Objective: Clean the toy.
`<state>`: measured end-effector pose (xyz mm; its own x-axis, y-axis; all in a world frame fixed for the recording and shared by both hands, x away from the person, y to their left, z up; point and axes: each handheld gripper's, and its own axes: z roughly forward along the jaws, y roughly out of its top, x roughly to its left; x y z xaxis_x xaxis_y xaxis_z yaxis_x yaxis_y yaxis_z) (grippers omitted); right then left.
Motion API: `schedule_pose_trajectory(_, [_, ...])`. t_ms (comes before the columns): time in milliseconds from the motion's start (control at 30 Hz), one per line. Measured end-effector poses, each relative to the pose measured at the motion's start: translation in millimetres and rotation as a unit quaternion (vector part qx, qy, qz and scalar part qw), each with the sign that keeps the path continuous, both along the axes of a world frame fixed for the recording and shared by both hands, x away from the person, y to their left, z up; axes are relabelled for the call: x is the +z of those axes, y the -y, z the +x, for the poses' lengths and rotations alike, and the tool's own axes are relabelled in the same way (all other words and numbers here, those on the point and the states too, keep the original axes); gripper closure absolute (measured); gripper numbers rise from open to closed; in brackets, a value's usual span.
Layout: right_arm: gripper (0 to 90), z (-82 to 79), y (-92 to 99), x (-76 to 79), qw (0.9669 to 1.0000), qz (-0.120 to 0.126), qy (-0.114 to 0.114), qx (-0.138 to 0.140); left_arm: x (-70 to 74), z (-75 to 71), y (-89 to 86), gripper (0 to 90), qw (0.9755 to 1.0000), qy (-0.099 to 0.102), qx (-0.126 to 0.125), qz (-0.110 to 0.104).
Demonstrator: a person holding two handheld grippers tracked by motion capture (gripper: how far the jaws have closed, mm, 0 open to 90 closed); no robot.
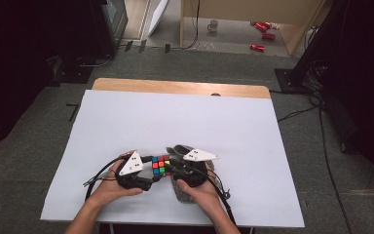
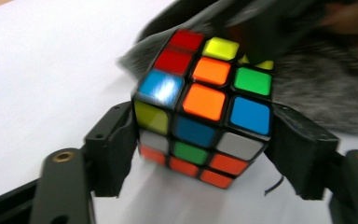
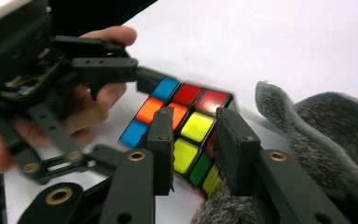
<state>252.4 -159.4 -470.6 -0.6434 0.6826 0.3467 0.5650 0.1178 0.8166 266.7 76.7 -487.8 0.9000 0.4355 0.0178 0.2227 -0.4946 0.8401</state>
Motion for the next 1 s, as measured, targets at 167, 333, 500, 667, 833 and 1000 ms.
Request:
schedule_pose_trajectory(167, [68.1,-1.4,2.8,-0.3,1.0,-0.002,0.0,0.003,-0.9,1.2,3.0,24.9,1.0,0.004,0.007,0.003])
schedule_pose_trajectory(333, [58.0,-7.4,13.0,4.4,0.9991,-0.019,0.026,-0.028,-5.0,3.4,9.1,18.7,0.9997,0.0,0.019,0.013])
schedule_pose_trajectory(500, [40.0,-9.9,25.4,9.3,0.9932,-0.06,0.044,-0.089,-6.7,5.4,16.2,22.3,0.9989,-0.007,0.029,0.037])
schedule_pose_trajectory(667, [24.4,-9.9,32.0,-11.5,0.9841,-0.14,0.007,-0.109,-6.9,5.6,17.2,30.3,0.9989,-0.011,0.022,0.04])
schedule_pose_trajectory(833, [37.2,-13.9,23.4,-22.9,0.9724,-0.21,0.015,-0.1,-5.6,5.4,14.0,34.1,0.9992,-0.011,0.028,0.026])
schedule_pose_trajectory(1000, [72.8,-15.4,32.3,-23.9,0.9715,-0.202,0.029,-0.12,-2.1,4.1,10.1,34.2,0.9994,-0.019,0.029,0.003])
